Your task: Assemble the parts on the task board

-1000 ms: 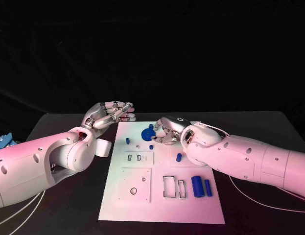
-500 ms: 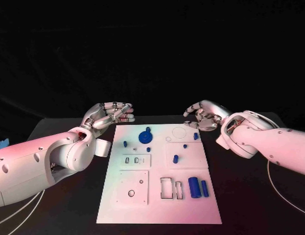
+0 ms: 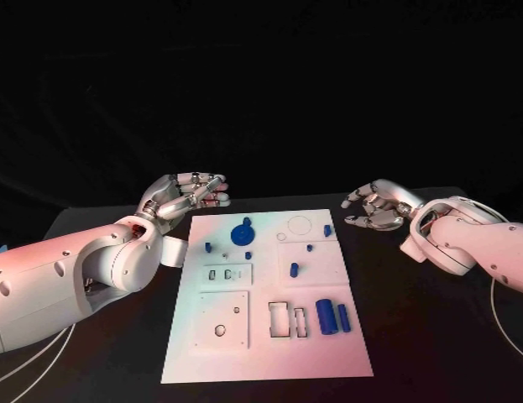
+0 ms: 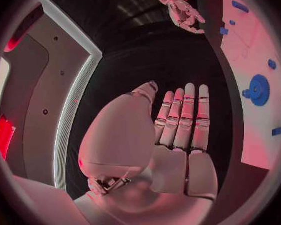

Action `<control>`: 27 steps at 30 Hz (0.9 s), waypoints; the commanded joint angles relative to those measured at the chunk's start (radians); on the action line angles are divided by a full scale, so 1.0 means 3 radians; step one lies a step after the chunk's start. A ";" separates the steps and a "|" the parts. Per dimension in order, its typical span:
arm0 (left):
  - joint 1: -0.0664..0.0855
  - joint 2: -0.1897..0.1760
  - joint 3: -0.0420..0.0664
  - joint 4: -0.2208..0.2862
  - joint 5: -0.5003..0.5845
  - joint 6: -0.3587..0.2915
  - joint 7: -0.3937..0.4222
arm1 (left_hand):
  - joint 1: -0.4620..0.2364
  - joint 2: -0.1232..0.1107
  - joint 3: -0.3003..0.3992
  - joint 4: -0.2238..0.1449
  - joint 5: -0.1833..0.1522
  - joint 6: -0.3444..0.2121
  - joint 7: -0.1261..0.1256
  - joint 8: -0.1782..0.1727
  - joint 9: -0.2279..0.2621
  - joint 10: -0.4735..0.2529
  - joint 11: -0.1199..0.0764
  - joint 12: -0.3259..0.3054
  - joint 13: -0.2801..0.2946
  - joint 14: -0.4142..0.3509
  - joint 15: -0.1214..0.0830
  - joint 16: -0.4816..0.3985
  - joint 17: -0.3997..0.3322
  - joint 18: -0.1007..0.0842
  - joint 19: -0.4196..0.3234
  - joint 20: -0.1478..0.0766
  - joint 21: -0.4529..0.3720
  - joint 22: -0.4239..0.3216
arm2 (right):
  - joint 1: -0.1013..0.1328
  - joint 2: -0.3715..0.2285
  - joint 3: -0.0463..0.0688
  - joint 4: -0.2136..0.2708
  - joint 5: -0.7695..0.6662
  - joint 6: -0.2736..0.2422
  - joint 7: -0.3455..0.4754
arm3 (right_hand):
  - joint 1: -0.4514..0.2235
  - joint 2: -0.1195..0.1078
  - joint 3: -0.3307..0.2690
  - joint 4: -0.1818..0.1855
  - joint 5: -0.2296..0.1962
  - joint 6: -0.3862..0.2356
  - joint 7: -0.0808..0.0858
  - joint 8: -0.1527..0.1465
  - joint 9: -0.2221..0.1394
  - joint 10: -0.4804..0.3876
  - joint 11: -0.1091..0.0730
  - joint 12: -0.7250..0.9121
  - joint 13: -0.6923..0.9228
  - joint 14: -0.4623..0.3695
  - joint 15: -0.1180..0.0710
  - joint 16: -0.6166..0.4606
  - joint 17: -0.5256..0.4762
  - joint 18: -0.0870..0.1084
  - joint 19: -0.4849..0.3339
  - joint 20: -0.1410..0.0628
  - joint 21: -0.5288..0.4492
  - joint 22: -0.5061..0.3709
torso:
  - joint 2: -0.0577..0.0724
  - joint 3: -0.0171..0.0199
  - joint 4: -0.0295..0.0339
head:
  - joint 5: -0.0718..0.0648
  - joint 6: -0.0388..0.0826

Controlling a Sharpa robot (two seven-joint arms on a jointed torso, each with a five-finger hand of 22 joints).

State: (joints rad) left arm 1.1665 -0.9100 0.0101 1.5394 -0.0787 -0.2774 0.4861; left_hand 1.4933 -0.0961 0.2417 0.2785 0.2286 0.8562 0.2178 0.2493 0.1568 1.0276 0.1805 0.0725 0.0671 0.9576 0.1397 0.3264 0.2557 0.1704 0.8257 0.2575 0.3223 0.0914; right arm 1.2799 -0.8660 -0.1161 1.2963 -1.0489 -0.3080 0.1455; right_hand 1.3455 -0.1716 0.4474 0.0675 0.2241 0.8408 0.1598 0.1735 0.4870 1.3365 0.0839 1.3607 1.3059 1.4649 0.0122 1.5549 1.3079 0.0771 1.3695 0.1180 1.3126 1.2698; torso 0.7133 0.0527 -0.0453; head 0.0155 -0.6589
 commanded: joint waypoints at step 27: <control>0.0000 0.0020 0.0002 -0.0007 0.0014 0.0089 0.0029 | -0.0001 -0.0021 0.0023 -0.0002 -0.0012 -0.0029 0.0090 -0.0011 -0.0004 0.0004 0.0024 -0.0019 0.0000 -0.0025 0.0009 -0.0019 0.0003 0.0043 0.0005 0.0021 -0.0021 -0.0006 | -0.0184 0.0343 -0.0017 -0.0289 -0.0252 -0.0005 -0.0106 | -0.0049 -0.0045 -0.0033 -0.0023 -0.0028 -0.0225 0.0063 -0.0152 -0.0042 0.0004 0.0028 -0.0004 -0.0006 0.0315 0.0018 0.0007 0.0716 0.0009 -0.0002 0.0007 -0.0018 0.0013 | 0.0019 0.0021 0.0011 | 0.0015 -0.0057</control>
State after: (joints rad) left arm 1.1658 -0.9063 0.0098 1.5368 -0.0778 -0.2700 0.4865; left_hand 1.4933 -0.0961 0.2417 0.2785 0.2286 0.8562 0.2178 0.2494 0.1570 1.0277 0.1805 0.0725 0.0671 0.9576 0.1397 0.3265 0.2554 0.1703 0.8257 0.2575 0.3224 0.0907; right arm 1.2260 -0.7659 -0.1213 1.2113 -1.1025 -0.3117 0.1252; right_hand 1.3375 -0.1796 0.4404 0.0605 0.2201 0.7809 0.1763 0.1329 0.4755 1.3364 0.0840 1.3606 1.3027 1.4649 0.0123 1.5549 1.3076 0.0770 1.3695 0.1181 1.3090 1.2736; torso 0.7192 0.0593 -0.0407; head 0.0193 -0.6751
